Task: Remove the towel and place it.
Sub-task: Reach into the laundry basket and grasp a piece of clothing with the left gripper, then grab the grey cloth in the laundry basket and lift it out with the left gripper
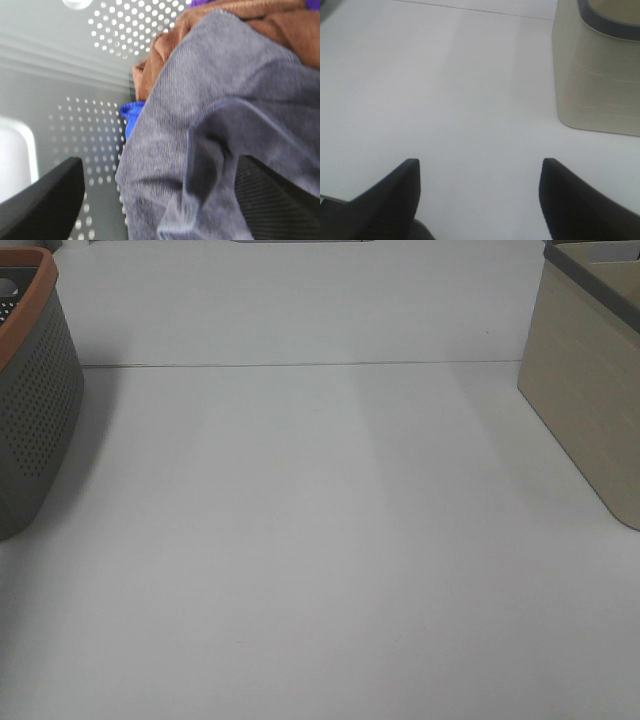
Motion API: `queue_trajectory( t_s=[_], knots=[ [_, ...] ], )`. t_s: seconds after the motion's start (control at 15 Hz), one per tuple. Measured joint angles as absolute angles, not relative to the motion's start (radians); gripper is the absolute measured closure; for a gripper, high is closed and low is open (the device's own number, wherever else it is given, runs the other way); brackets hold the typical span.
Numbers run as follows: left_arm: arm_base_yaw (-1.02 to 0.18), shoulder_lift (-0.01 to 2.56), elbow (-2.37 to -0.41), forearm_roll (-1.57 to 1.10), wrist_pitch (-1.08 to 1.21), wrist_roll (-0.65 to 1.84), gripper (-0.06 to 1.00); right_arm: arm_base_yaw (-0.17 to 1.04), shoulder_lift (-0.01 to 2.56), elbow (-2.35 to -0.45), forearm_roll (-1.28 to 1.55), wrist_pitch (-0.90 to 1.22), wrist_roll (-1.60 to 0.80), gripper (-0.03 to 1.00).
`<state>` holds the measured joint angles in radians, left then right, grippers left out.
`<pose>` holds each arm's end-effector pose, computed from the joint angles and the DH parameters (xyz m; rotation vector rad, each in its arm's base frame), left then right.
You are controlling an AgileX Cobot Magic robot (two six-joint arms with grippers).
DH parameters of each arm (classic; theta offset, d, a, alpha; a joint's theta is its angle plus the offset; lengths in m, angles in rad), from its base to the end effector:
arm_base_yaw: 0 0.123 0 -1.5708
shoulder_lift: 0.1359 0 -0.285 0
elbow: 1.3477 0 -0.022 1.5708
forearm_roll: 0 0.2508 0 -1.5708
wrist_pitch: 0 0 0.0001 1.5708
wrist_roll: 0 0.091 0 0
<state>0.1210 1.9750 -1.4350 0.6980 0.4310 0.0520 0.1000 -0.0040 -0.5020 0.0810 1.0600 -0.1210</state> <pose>0.4370 0.0778 0.2151 0.5689 2.3761 0.7069 -0.0064 0.0058 0.2781 -0.2285 2.0231 0.0836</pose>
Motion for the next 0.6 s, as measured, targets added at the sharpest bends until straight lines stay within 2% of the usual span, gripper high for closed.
queue_trajectory(
  t_s=[0.27,0.47,0.6],
  knots=[
    [0.121,2.026,-1.450,0.701,0.423,0.045,0.20,0.100,-0.004,-0.502,0.081,1.060,-0.121,0.30],
    [0.121,2.041,-1.450,0.700,0.435,0.044,0.32,0.100,-0.004,-0.502,0.081,1.060,-0.120,0.30],
    [0.121,2.046,-1.450,0.700,0.448,0.044,0.45,0.100,-0.004,-0.502,0.081,1.060,-0.118,0.30]
  ],
)
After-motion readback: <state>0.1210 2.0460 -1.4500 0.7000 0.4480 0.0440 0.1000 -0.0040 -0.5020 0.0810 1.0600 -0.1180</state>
